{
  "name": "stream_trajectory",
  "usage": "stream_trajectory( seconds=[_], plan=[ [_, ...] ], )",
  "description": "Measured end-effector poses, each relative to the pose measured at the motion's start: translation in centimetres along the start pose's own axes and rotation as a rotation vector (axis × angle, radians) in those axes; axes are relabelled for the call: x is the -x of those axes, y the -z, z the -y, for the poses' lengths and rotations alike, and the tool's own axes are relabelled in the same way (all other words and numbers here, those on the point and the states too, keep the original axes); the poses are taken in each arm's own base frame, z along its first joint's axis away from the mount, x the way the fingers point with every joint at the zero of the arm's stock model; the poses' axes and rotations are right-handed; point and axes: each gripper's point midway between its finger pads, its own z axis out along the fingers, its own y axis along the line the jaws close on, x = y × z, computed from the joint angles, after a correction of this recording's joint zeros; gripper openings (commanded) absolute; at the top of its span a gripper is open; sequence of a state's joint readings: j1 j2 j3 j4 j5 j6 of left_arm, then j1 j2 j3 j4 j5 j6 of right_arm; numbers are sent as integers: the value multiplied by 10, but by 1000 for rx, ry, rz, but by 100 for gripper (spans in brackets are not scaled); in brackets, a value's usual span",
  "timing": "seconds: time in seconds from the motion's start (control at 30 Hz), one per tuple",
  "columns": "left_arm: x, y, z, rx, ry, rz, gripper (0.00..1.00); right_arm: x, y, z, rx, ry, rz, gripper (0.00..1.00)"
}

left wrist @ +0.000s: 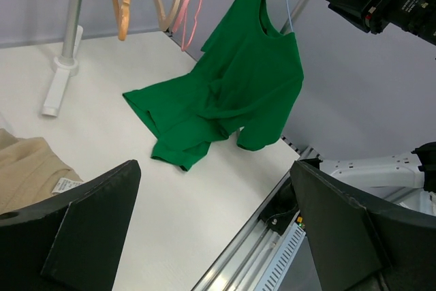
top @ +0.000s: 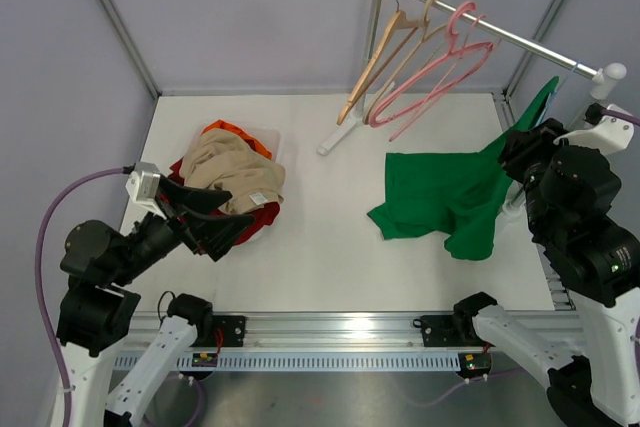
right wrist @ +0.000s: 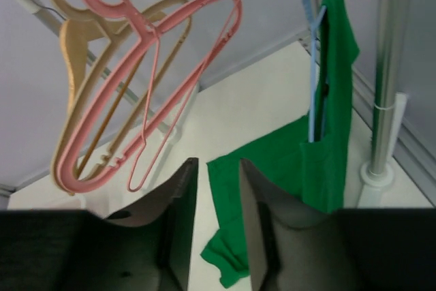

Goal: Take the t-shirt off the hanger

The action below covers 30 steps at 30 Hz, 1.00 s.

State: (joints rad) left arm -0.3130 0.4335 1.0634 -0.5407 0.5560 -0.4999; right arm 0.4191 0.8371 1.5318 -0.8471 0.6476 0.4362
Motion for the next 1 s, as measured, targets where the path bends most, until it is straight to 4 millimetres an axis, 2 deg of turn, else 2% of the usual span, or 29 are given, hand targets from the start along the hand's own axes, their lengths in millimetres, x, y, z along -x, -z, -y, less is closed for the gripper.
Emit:
stream_trajectory(
  seconds=[0.07, 0.13, 0.23, 0.37, 0.47, 0.6, 0.67, 0.7, 0.73, 0.83, 0.93, 0.97, 1.0],
  plan=[
    [-3, -4, -3, -5, 12, -15, 99, 4, 0, 10, -48, 22, 7, 52],
    [-7, -10, -6, -7, 24, -36, 99, 11, -5, 17, -94, 36, 11, 53],
    [-18, -21, -10, -23, 47, -90, 99, 23, -23, 32, -187, 42, 14, 56],
    [-45, -37, 3, -83, 57, -201, 99, 14, -52, 52, -278, 49, -34, 58],
    [-79, -48, 35, -166, 14, -312, 99, -5, -68, 68, -324, 55, -96, 51],
    [-143, -61, 90, -221, -154, -476, 99, -24, -78, 80, -348, 42, -134, 45],
    [-171, -74, 99, -183, -233, -525, 99, -30, -83, 83, -347, 24, -140, 38],
    [-176, -78, 96, -157, -253, -526, 99, -31, -85, 85, -345, 16, -141, 36],
    [-192, -83, 93, -125, -294, -556, 99, -33, -88, 85, -343, 6, -139, 31],
    [-196, -90, 86, -78, -326, -538, 99, -34, -94, 83, -326, -19, -130, 31],
    [-182, -98, 90, -70, -305, -470, 99, -32, -99, 81, -312, -33, -116, 30],
    [-178, -101, 92, -72, -298, -451, 99, -32, -102, 81, -307, -42, -109, 25],
    [-175, -103, 95, -75, -292, -429, 99, -33, -104, 82, -306, -46, -108, 25]
  ],
)
